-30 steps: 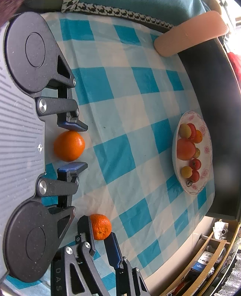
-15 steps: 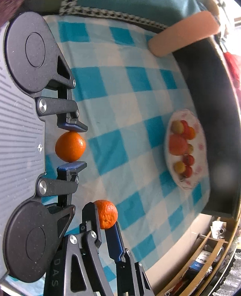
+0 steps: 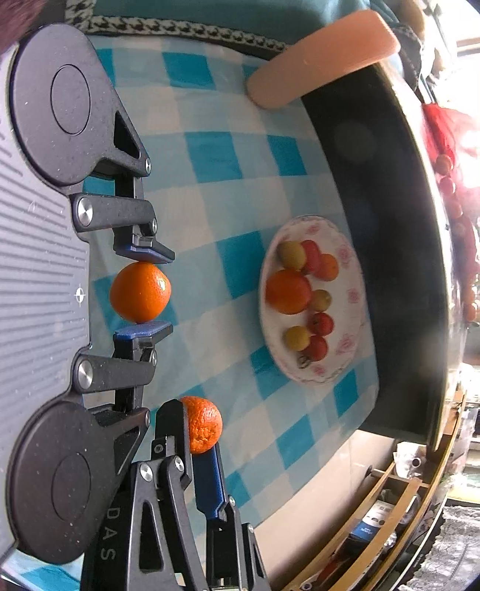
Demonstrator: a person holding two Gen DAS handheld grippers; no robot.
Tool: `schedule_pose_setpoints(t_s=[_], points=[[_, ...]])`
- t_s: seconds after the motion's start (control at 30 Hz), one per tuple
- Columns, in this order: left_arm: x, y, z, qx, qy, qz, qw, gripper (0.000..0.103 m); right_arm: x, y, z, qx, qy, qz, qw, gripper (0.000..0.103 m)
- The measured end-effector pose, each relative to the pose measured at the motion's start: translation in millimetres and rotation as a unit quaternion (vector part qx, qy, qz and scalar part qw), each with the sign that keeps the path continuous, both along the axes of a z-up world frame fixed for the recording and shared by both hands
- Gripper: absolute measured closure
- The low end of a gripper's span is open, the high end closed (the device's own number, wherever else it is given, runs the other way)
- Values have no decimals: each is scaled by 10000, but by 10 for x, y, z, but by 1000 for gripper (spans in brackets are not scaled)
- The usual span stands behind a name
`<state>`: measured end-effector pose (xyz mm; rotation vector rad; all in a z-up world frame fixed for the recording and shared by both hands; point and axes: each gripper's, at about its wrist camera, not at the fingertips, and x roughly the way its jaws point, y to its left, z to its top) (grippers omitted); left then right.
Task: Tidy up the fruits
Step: 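Carry both oranges with both tools over the white bowl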
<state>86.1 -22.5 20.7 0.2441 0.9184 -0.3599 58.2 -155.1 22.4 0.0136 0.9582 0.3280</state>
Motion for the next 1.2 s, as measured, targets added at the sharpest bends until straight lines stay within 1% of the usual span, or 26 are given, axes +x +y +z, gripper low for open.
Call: schedule_pose_setpoints(t_s=[0.2, 0.7, 1.2], points=[[132, -60, 62, -4, -112, -25, 9999, 62, 142, -95, 64, 71, -118, -184, 9997, 55], [429, -141, 62, 111, -221, -57, 9997, 62, 431, -124, 59, 2, -270, -324, 9991, 55], [629, -198, 130, 79, -353, -54, 9993, 62, 653, -182, 106, -3, -455, -478, 9978, 55]])
